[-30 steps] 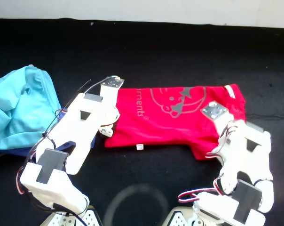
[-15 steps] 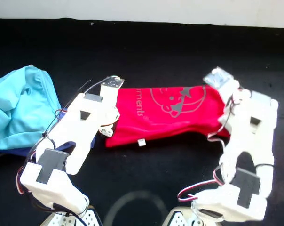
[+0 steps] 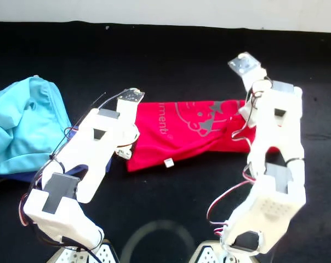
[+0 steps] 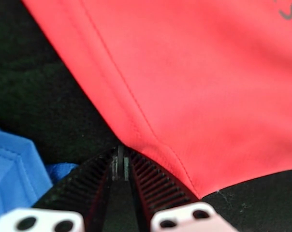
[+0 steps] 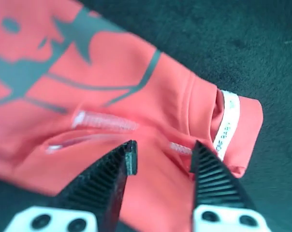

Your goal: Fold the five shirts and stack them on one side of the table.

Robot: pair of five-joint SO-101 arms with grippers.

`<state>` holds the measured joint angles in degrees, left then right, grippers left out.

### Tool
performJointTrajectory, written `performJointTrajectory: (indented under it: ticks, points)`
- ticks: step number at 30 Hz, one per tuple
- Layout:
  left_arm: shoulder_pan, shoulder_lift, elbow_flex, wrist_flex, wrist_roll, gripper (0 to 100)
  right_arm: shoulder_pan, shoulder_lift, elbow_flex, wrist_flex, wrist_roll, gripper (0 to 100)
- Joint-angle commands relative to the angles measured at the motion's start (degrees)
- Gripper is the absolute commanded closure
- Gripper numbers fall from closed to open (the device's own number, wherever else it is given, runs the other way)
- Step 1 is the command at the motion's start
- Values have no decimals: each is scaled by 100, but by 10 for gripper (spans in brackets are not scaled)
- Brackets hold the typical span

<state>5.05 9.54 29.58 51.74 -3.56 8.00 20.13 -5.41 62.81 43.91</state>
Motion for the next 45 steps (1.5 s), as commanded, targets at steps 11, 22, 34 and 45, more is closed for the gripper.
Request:
performJointTrajectory:
  ticks: [11, 22, 34, 45]
  points:
    - [-40, -22, -22, -308, 0, 992, 233, -541, -1508, 1587, -1301, 803]
    - [-40, -22, -22, -308, 0, 992, -1033, -681, -549, 2615, -1345, 992]
    - [-40, -22, -22, -308, -9, 992, -2079, -664, 963, 1402, -1996, 992]
    - [-40, -22, -22, -308, -9, 992, -2070, -901, 1059, 1534, -1987, 992]
